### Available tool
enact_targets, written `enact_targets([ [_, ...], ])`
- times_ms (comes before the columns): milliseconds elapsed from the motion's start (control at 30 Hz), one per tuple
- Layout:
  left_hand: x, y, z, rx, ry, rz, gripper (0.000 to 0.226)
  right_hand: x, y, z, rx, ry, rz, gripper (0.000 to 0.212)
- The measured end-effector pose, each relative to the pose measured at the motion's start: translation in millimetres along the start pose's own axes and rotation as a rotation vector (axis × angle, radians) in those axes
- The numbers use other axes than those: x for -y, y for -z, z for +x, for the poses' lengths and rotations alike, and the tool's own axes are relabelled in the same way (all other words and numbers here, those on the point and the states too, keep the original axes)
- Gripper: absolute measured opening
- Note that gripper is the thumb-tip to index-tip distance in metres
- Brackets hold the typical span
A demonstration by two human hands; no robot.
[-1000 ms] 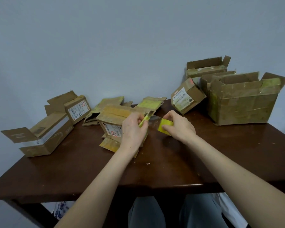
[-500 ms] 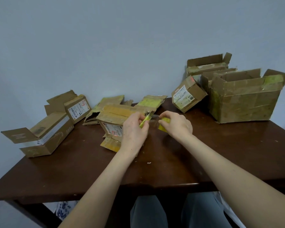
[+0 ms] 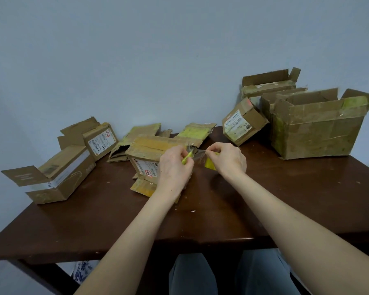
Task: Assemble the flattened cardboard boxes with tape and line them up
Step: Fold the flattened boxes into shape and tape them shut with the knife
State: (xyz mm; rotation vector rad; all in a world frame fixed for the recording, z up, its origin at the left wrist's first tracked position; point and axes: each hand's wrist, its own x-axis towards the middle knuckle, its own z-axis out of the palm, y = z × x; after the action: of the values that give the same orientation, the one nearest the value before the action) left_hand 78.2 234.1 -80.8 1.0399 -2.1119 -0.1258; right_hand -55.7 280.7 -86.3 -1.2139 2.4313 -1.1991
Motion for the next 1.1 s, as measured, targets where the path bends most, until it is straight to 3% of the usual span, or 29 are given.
enact_targets([
  [867,-8.5,-11.7,15.6,0.062,-0.008,0.179,0.012,4.1,-2.8,-0.3,0.003,0.024,-0.05,0.018],
  [1100,7.9,1.5,19.6,0.104,0.0,-0.027,0.016,5.1,0.6,2.5,-0.013,-0.007,-0.021,0.019],
])
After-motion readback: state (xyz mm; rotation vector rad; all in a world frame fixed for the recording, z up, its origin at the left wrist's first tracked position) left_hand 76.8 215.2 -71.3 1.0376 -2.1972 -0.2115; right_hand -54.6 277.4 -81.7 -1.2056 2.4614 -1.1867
